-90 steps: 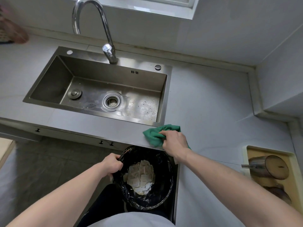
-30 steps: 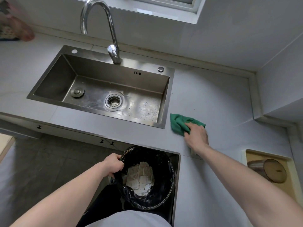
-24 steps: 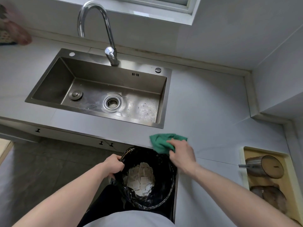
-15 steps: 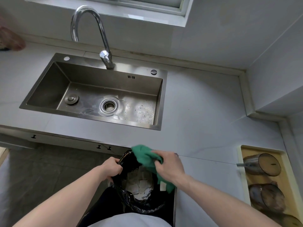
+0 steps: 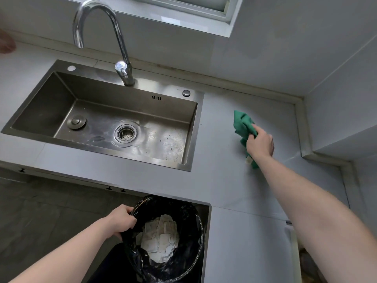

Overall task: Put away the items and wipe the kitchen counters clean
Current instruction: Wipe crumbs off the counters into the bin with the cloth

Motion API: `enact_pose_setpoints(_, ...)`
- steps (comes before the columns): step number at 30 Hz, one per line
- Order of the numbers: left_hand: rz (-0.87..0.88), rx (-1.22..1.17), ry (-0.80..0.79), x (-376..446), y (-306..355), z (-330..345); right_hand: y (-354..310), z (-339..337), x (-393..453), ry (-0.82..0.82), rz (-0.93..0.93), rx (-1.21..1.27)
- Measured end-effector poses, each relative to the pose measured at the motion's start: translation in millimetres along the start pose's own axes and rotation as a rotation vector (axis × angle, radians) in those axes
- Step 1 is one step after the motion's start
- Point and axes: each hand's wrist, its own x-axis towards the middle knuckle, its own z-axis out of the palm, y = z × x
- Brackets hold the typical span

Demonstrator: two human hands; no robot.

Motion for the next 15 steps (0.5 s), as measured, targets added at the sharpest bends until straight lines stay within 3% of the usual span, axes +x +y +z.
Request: enact_pose_setpoints(15,0.009,0.129,0.047,17.1,11.0,-9.8,-58.4,66.6,113.2,-0.091,0.002,-0.020)
